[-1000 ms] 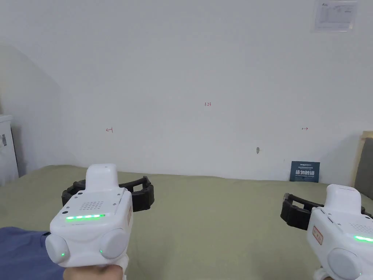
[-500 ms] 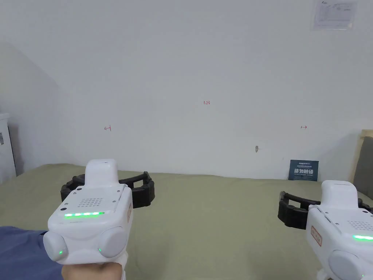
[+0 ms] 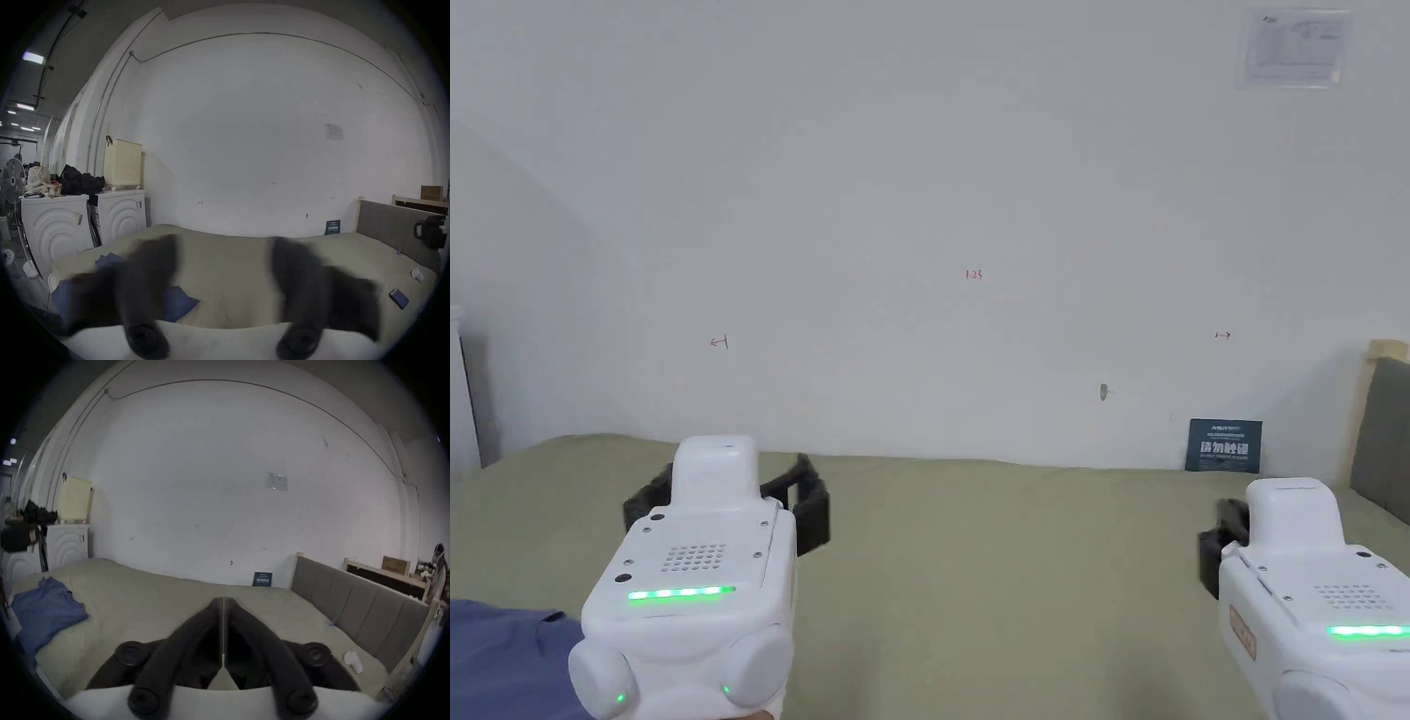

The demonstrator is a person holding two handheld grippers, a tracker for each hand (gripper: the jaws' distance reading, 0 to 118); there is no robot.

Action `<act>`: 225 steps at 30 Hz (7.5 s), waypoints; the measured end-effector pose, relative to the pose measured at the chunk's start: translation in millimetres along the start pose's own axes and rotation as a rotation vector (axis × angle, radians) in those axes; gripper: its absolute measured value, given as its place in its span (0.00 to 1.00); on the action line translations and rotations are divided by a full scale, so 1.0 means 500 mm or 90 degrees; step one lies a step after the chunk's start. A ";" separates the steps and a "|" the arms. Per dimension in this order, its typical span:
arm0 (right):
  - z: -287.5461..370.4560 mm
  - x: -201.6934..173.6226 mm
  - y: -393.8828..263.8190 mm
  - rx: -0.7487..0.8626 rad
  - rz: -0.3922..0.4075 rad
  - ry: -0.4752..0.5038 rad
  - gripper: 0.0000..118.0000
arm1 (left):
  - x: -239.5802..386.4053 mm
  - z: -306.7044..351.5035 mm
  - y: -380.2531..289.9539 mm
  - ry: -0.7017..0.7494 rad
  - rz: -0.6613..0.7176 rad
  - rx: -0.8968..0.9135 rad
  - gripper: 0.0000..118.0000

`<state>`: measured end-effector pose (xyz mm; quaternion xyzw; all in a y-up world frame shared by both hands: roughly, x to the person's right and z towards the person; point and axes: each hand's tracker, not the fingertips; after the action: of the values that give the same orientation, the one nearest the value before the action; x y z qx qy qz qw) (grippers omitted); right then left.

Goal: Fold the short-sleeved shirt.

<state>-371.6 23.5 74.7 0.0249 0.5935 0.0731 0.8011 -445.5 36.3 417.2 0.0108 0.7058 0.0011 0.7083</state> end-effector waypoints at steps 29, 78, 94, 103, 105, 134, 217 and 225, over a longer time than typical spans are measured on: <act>0.011 -0.457 0.071 0.000 -0.041 0.401 0.00 | -0.433 0.209 0.014 0.289 0.002 -0.059 0.00; -0.183 -0.296 -0.235 -0.236 -0.049 0.361 0.00 | -0.535 -0.570 -0.392 -0.041 -0.020 -0.706 0.04; -0.057 0.067 -0.133 -0.167 -0.076 0.102 0.00 | 0.028 -0.486 -0.026 -0.454 -0.031 -0.473 0.04; 0.063 0.255 -0.141 -0.178 -0.094 -0.057 0.00 | 0.505 -0.369 -0.161 -0.738 -0.075 -0.541 0.04; 0.099 0.289 -0.153 -0.179 -0.100 -0.088 0.00 | 0.591 -0.327 -0.218 -0.788 -0.096 -0.577 0.04; -0.035 0.110 -0.141 -0.144 -0.117 0.106 0.00 | -0.149 -0.105 -0.176 -0.151 0.037 -0.309 0.01; -0.614 0.201 0.198 -0.121 -0.085 0.150 0.04 | -0.234 -0.688 0.212 -0.224 0.121 -0.212 0.03; -0.728 0.167 0.227 -0.106 -0.088 0.130 0.04 | -0.230 -0.757 0.193 -0.196 0.133 -0.217 0.03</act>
<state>-705.3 131.0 -97.2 -0.0899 0.6640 0.0688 0.7391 -823.3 135.8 532.5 -0.0361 0.5742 0.1919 0.7951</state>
